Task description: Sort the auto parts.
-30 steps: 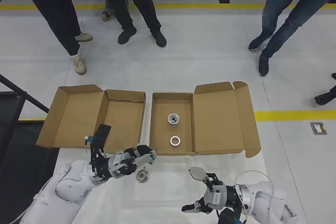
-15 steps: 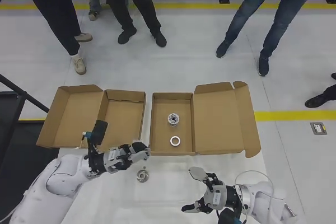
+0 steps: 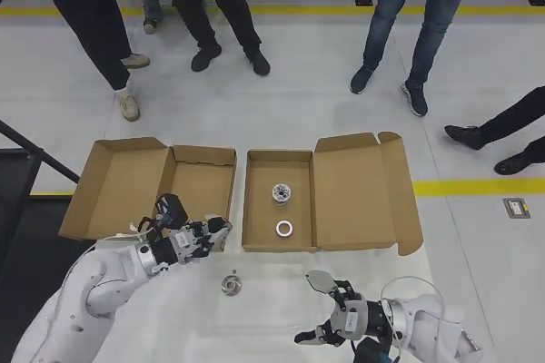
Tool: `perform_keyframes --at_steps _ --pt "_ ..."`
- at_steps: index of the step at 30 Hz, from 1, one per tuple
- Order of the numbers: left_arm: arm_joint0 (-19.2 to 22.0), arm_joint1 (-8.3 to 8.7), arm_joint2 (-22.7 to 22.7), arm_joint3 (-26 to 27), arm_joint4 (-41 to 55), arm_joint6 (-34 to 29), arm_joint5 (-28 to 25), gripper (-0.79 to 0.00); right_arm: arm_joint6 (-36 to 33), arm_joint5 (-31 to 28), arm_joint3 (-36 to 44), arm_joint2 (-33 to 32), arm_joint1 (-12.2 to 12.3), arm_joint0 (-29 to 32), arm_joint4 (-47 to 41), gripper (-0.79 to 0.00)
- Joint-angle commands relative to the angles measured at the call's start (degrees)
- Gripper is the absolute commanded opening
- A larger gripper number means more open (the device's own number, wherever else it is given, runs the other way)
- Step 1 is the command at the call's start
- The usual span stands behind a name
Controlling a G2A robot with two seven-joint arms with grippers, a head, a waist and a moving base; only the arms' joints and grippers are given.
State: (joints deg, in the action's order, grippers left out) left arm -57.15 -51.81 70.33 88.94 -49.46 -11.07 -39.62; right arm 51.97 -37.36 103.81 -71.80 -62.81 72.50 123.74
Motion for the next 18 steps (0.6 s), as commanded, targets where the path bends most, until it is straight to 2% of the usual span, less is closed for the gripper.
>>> perform_keyframes --at_steps 1,5,8,18 --pt "0.72 -0.27 -0.88 -0.46 -3.66 -0.62 3.72 -0.785 0.0 0.0 0.0 0.0 0.0 0.0 0.0 0.0" --pt "3.38 -1.06 -3.84 -1.47 -11.61 -4.26 11.17 -0.785 0.0 0.0 0.0 0.0 0.0 0.0 0.0 0.0" --pt "5.23 -1.94 -6.19 -2.49 -13.67 -5.28 15.82 -0.785 0.0 0.0 0.0 0.0 0.0 0.0 0.0 0.0" --pt "5.22 -2.07 -6.46 -2.52 -13.26 -5.11 15.99 -0.785 0.0 0.0 0.0 0.0 0.0 0.0 0.0 0.0"
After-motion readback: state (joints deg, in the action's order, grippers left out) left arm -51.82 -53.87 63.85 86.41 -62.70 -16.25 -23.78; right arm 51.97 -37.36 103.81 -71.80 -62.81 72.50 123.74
